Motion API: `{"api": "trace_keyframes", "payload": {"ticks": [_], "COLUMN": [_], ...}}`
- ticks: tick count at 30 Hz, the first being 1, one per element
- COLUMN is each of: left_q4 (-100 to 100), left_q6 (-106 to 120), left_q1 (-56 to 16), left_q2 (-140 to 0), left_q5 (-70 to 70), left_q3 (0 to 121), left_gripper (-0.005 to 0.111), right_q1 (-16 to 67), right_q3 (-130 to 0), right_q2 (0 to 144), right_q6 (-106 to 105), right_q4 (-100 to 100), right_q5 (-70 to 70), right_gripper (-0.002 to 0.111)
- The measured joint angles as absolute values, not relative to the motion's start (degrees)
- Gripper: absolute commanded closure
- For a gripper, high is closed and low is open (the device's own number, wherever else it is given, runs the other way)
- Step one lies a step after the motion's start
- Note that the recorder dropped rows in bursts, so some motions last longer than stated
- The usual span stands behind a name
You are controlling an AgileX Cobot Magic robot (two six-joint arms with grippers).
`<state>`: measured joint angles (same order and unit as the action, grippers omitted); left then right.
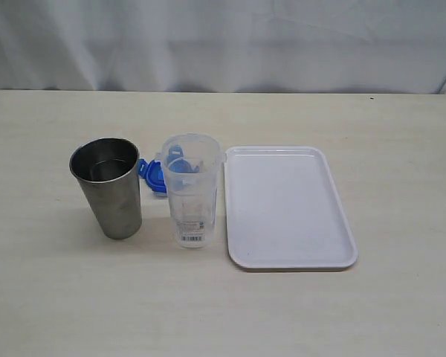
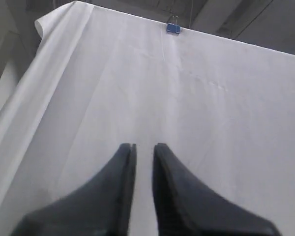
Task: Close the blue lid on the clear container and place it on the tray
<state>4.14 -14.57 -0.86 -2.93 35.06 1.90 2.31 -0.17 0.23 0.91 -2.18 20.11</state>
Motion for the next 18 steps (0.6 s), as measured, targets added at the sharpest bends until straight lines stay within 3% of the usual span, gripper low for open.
{"api": "trace_keyframes", "payload": {"ticks": [1,2,4,18], "left_q4": [5.7,6.2,9.3,34.7], "left_q6": [-15.4,-16.0,-17.6,-22.1], "left_q1": [-0.9,-0.9,-0.9,-0.9], "left_q2": [-5.9,-7.3,-12.8,-63.4], "left_q5": [36.1,36.5,37.7,52.5], "left_q3": [3.0,3.6,5.1,6.9], "left_gripper": [0.041,0.017,0.007,0.007], "right_q1": [2.3,2.3,2.3,2.3], "right_q3": [-0.2,-0.2,-0.2,-0.2], "right_q2": [0.2,0.2,0.2,0.2], "right_q6": [0.9,0.9,0.9,0.9], "right_q4": [-2.2,-2.2,-2.2,-2.2], "right_q5": [20.1,20.1,20.1,20.1], "right_gripper": [0.104,0.104,0.104,0.104]}}
